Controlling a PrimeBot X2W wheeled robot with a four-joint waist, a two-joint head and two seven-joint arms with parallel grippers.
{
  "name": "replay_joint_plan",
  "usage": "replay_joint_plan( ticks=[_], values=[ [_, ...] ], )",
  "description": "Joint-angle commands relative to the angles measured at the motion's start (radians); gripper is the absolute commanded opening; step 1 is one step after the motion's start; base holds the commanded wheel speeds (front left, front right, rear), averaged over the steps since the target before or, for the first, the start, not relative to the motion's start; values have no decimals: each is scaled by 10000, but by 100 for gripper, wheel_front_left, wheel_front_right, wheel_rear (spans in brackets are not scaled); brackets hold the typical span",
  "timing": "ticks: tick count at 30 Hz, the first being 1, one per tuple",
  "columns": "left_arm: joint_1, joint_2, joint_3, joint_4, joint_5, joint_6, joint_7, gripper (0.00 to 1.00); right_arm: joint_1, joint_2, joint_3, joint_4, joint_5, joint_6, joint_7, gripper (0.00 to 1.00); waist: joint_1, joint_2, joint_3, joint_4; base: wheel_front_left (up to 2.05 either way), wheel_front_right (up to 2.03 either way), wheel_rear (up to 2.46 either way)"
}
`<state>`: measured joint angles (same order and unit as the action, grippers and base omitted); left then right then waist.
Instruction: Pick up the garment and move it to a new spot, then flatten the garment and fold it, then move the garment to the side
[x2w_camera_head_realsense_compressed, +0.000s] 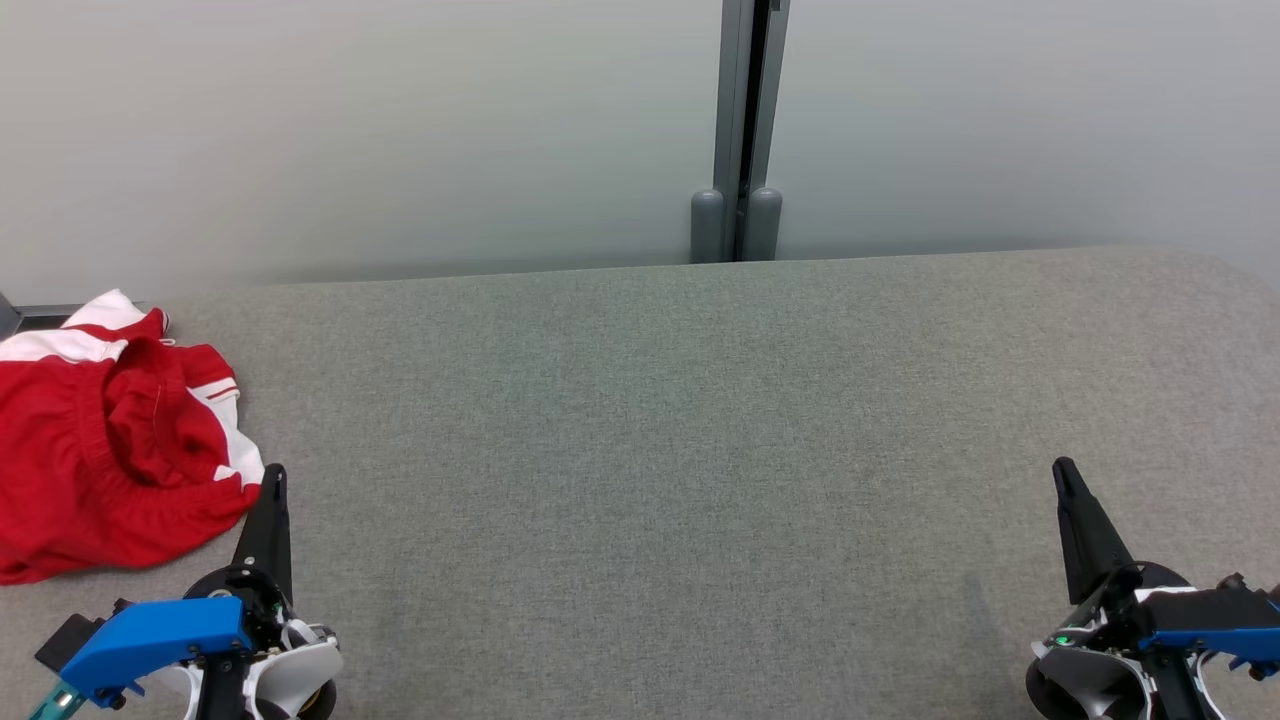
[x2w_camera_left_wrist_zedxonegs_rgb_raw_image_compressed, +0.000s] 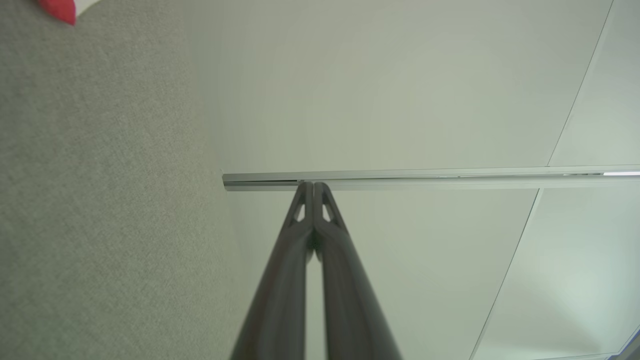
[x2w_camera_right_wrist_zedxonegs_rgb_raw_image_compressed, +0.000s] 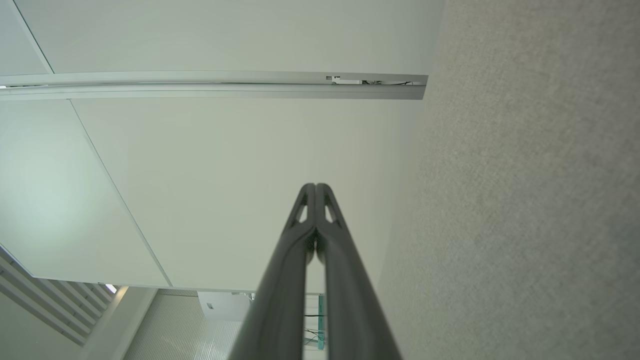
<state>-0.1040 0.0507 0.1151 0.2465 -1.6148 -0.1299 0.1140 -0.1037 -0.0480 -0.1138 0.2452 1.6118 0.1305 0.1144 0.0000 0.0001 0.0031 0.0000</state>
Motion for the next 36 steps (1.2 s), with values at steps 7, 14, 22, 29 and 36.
replay_joint_plan(
  ticks=[7, 14, 22, 29, 36],
  values=[
    [66, -6, -12, 102, 0, 2, -21, 100, 65, 19, 21, 89, -4, 0, -13, 100, 0, -1, 0, 0, 0, 0, 0],
    [445, -38, -227, 253, 101, 1, -251, 100, 283, 59, 216, 350, -76, -14, -251, 100, 0, -1, 2, 0, 0, 0, 0],
    [593, -31, -514, 69, 409, 0, -644, 100, 376, 47, 373, 362, -408, -12, -645, 100, 0, -1, 13, 4, 0, 0, 0],
    [606, -25, -583, -156, 1376, 61, -957, 100, 379, 38, 261, 295, -1424, -10, -959, 100, 0, -1, 29, 16, 0, 0, 0],
    [594, -19, -824, -628, 2868, 320, -1248, 100, 408, 28, 246, -125, -3190, -8, -1249, 100, 0, -1, 42, 28, 0, 0, 0]
  ],
)
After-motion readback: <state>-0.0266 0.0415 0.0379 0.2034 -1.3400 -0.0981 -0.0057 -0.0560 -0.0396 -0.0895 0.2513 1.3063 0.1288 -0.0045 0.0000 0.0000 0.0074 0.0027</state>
